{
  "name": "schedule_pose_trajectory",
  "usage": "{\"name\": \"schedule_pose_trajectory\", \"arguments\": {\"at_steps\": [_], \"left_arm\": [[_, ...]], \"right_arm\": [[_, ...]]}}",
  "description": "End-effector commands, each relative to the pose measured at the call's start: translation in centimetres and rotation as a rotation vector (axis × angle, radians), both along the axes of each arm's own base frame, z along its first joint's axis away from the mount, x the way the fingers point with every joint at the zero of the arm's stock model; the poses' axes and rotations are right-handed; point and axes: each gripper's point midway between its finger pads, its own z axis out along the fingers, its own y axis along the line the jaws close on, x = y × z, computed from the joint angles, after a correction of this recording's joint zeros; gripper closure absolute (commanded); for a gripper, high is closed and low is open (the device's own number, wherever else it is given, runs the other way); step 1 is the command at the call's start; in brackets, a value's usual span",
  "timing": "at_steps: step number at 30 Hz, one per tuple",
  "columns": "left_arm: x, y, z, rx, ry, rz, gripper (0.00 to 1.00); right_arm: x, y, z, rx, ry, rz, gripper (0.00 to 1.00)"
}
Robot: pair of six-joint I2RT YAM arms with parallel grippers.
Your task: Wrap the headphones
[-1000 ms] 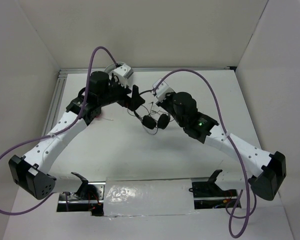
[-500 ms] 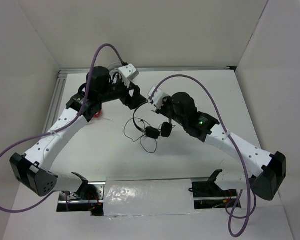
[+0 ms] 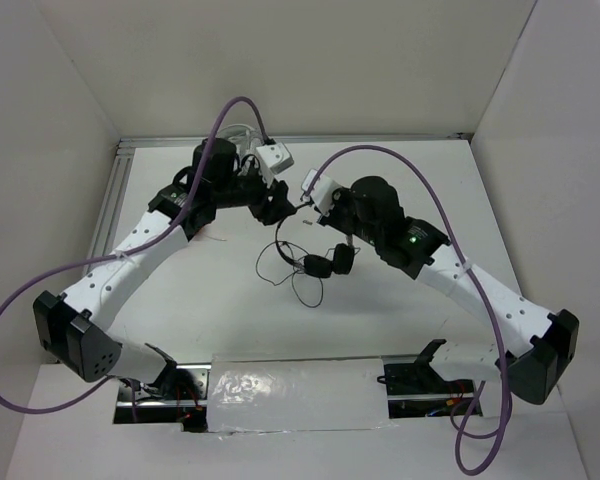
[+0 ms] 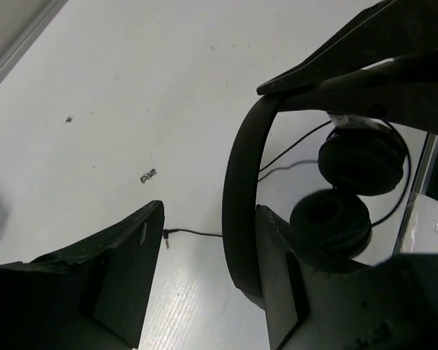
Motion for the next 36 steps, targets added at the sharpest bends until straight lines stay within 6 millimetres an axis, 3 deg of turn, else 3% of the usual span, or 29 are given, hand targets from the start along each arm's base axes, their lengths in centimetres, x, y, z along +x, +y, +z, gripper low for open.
{"name": "schedule_pose_trajectory", "arguments": {"at_steps": [1,3,6,13,16,20,21,24,28,32,35,36], "left_arm": [[0.4,-0.7,-2.1,0.06,0.034,0.021,0.36],[0.5,-1.4,-2.8,0.077,0.045,0.014,0.37],[0.9,-1.4,-3.3,0.093,0.058,0.037,0.58],[1.6,-1.2,-3.1,0.096,0.061,0.087,0.7],[1.7,-1.2,-2.6,0.087,0.064,0.1,0.67],[1.7,-1.5,-2.2,0.081,0.044,0.093,0.45],[1.7,-1.5,-2.1,0.083,0.042,0.098,0.45],[2.4,-1.2,-1.9,0.092,0.031,0.147,0.62],[2.9,-1.2,-2.1,0.103,0.041,0.19,1.0],[3.4,-1.1,-2.3,0.119,0.022,0.233,1.0],[3.5,-1.4,-2.2,0.116,0.011,0.255,1.0],[3.7,-1.4,-2.1,0.109,0.011,0.277,1.0]], "right_arm": [[1.0,0.2,4.9,0.07,-0.095,-0.026,1.0],[1.2,0.4,4.7,0.058,-0.091,-0.02,1.0],[1.5,0.6,5.2,0.059,-0.109,-0.027,1.0],[1.7,0.9,4.4,0.015,-0.087,-0.014,1.0],[1.6,1.2,3.4,-0.023,-0.07,-0.006,1.0],[1.2,2.1,2.9,-0.046,-0.066,0.015,1.0],[1.2,2.2,3.0,-0.048,-0.067,0.013,1.0],[1.5,2.3,2.8,-0.065,-0.07,0.0,1.0],[1.7,2.4,2.9,-0.068,-0.074,-0.013,1.0],[1.9,2.5,2.6,-0.078,-0.068,-0.023,1.0],[2.3,2.8,2.9,-0.052,-0.069,-0.036,0.92],[2.3,3.1,3.0,-0.037,-0.066,-0.032,0.82]]}}
